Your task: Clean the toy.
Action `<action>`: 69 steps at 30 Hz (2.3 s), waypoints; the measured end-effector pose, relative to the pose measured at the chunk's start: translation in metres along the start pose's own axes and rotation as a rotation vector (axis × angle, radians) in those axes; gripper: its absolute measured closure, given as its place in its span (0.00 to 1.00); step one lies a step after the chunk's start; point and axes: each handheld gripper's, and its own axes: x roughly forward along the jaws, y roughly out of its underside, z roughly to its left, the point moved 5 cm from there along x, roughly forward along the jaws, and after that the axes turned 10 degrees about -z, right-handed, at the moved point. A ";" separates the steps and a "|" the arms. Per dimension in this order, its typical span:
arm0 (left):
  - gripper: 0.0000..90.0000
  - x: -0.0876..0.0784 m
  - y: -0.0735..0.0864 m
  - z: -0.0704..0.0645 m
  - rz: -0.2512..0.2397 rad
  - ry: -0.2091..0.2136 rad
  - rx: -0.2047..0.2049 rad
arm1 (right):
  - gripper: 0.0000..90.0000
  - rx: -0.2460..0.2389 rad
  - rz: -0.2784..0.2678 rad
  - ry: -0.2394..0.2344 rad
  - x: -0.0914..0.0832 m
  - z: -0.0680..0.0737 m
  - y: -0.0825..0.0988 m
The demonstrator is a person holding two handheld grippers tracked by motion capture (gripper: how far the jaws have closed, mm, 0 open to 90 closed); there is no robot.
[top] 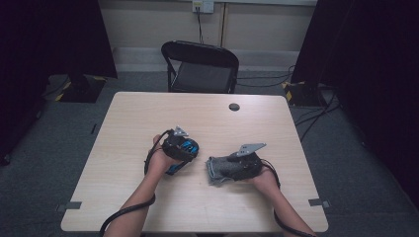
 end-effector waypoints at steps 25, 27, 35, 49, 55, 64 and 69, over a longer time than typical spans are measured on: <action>0.28 0.000 0.005 -0.003 0.014 -0.040 0.063 | 0.41 0.005 -0.011 0.015 0.000 0.000 0.001; 0.28 0.000 0.005 -0.004 0.015 -0.041 0.063 | 0.41 0.006 -0.012 0.014 0.000 0.000 0.001; 0.27 0.001 0.007 -0.002 -0.007 -0.022 0.056 | 0.41 0.005 -0.012 0.018 0.000 0.000 0.001; 0.11 0.008 0.003 -0.006 0.050 0.018 0.083 | 0.42 0.009 -0.013 0.018 0.000 0.000 0.001; 0.27 0.005 0.000 -0.001 0.061 -0.003 0.065 | 0.42 0.011 -0.014 0.018 0.000 0.000 0.001; 0.28 0.002 0.001 0.000 0.049 -0.007 0.062 | 0.45 0.016 -0.015 0.025 0.000 -0.001 0.001; 0.28 -0.004 0.000 -0.001 0.026 -0.004 0.058 | 0.50 0.011 -0.014 0.039 0.000 -0.002 0.001</action>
